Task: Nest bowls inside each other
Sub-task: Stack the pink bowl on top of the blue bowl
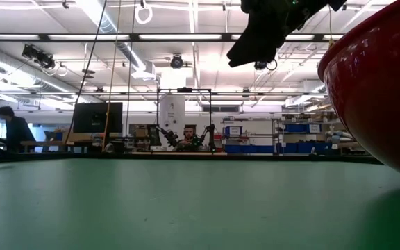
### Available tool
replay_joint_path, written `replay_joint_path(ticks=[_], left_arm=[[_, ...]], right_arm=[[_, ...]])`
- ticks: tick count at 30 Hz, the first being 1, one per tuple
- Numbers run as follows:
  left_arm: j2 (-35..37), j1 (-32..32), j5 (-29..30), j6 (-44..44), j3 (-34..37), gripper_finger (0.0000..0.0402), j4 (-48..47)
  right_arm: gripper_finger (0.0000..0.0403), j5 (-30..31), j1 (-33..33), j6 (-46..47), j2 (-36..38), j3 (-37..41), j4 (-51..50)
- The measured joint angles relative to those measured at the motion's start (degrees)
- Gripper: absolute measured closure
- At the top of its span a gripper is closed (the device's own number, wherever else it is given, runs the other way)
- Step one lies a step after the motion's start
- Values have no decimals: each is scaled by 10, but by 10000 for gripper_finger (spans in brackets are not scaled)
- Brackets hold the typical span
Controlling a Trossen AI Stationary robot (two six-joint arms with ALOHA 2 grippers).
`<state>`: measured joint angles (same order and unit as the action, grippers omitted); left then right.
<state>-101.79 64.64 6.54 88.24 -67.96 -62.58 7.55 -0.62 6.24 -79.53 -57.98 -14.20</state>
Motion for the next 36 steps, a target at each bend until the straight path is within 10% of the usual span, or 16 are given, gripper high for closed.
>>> replay_joint_path(ticks=[13,36], left_arm=[[-2,-4,8,-210,0,388,-3],[36,-209,241,-784,0,391,9]], right_arm=[[215,-7,0,3,0,0,-1],[215,-77,3,-107,0,-42,-75]])
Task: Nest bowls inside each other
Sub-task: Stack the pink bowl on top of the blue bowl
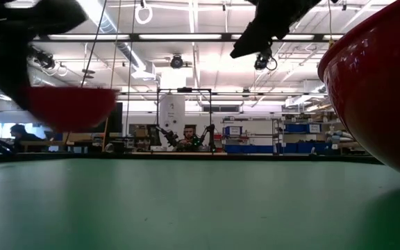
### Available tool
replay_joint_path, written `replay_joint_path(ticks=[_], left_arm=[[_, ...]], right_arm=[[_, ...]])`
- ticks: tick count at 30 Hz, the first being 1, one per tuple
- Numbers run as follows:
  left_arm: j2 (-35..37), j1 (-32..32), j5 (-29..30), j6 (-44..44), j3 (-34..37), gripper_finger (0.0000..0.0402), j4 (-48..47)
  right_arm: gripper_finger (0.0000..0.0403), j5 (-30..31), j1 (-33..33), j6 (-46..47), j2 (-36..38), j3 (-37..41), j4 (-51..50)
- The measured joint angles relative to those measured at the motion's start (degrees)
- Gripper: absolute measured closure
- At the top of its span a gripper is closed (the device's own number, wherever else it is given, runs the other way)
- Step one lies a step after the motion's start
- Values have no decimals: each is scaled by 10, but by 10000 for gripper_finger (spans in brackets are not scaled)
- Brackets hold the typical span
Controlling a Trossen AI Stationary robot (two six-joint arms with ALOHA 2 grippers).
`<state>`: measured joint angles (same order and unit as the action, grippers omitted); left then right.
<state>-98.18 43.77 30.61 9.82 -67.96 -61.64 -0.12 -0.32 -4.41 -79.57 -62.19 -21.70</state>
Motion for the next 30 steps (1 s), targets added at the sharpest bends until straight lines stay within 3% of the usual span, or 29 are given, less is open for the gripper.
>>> replay_joint_path(ticks=[6,10,12,15,19,25,30], left_arm=[[56,-68,2,-180,0,391,133],[79,-115,-44,-276,0,392,192],[82,-136,-49,-317,0,392,210],[78,-170,-62,-378,0,392,222],[74,-222,-76,-433,0,392,255],[74,-271,-63,-507,0,392,341],[69,-295,-64,-530,0,392,341]], right_arm=[[213,-5,20,-176,0,-8,-24],[213,-12,40,-215,0,-8,-38],[214,15,48,-183,0,-10,-38],[217,44,39,-63,-2,-29,-32],[218,34,-2,82,-18,-85,-103],[219,41,-44,104,-90,-174,-229],[219,41,-61,103,-150,-240,-290]])
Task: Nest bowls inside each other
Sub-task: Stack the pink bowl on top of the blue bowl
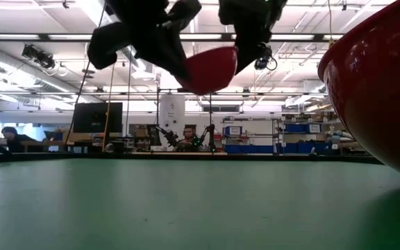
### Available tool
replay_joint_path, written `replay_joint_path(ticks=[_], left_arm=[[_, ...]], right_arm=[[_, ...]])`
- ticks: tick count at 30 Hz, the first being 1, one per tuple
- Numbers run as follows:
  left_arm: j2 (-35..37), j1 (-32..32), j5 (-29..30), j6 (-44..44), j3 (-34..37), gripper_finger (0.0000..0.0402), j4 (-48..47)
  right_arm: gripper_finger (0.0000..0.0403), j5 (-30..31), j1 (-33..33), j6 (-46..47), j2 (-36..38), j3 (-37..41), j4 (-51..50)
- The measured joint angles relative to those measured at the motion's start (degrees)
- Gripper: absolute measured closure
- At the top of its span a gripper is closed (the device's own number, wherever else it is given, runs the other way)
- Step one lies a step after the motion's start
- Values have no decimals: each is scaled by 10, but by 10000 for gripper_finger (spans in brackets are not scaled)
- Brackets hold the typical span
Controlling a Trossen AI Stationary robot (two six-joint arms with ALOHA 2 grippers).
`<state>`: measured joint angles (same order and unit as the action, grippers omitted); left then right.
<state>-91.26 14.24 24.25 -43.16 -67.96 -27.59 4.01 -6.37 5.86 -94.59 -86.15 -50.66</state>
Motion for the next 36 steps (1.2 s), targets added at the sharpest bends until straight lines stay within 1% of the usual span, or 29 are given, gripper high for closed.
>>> replay_joint_path(ticks=[4,12,16,19,21,31,34,36], left_arm=[[-6,-8,5,-1,0,392,-2],[-17,-8,26,-1,0,392,-5],[-18,-8,29,3,0,392,-1],[-18,-8,52,5,0,392,4],[-18,-6,57,5,0,392,11],[-18,-5,52,5,0,392,23],[-19,-5,50,5,0,390,30],[-19,-5,54,5,0,389,34]], right_arm=[[218,-22,-10,-2,-23,-34,-15],[218,-23,-24,-33,-28,-87,-21],[218,-30,-24,-47,-33,-83,-15],[218,-32,-21,-54,-43,-79,-14],[218,-32,-20,-60,-47,-79,-10],[205,-40,-19,-74,-73,-79,-15],[207,-43,-19,-75,-76,-79,-23],[216,-43,-19,-75,-74,-79,-21]])
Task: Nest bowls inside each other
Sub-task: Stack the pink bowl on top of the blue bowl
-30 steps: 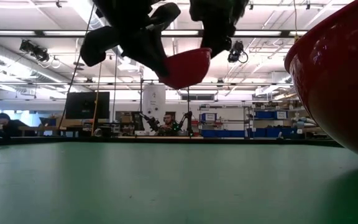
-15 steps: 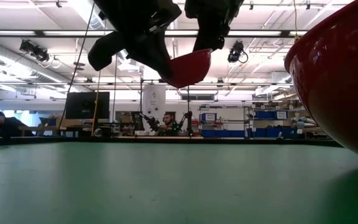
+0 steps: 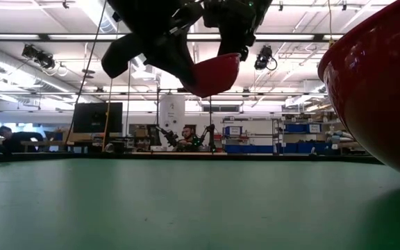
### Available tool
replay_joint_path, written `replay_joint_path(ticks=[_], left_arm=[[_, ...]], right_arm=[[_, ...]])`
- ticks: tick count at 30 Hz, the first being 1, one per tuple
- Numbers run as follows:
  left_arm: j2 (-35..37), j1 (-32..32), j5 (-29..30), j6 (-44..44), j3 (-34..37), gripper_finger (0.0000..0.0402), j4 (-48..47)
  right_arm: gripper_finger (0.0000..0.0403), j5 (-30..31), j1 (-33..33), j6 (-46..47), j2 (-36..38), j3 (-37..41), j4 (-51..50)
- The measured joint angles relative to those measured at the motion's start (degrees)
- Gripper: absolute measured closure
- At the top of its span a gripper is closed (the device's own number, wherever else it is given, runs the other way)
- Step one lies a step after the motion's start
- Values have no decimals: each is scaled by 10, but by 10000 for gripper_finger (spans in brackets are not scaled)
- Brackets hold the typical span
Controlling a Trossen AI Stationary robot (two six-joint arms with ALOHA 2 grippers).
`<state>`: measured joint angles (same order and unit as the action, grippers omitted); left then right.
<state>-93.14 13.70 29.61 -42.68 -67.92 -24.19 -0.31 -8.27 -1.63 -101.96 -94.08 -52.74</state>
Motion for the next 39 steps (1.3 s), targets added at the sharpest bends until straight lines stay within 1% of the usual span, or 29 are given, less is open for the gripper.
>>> replay_joint_path(ticks=[3,9,11,18,23,27,29,32,34,37,39], left_arm=[[0,0,2,-1,0,388,2],[0,0,7,-5,0,386,27],[0,0,7,-9,0,386,41],[0,0,6,-14,0,385,68],[0,0,8,-6,0,378,71],[1,0,-1,43,-3,344,75],[5,0,-3,76,-1,319,54],[3,0,-13,123,-1,276,46],[3,0,-25,151,-1,246,40],[3,0,-48,200,-1,205,5],[3,0,-79,248,-1,185,-28]], right_arm=[[248,-2,0,0,1,0,-10],[348,-12,-1,8,2,0,-24],[373,-13,-2,13,2,-1,-22],[376,-22,-7,5,2,-1,-32],[376,-11,-7,-15,2,-1,-37],[376,5,0,-40,3,1,-53],[386,11,2,-63,6,5,-112],[386,27,1,-62,8,2,-108],[386,36,1,-56,15,4,-133],[386,34,1,-47,30,3,-125],[386,34,2,-40,51,3,-142]])
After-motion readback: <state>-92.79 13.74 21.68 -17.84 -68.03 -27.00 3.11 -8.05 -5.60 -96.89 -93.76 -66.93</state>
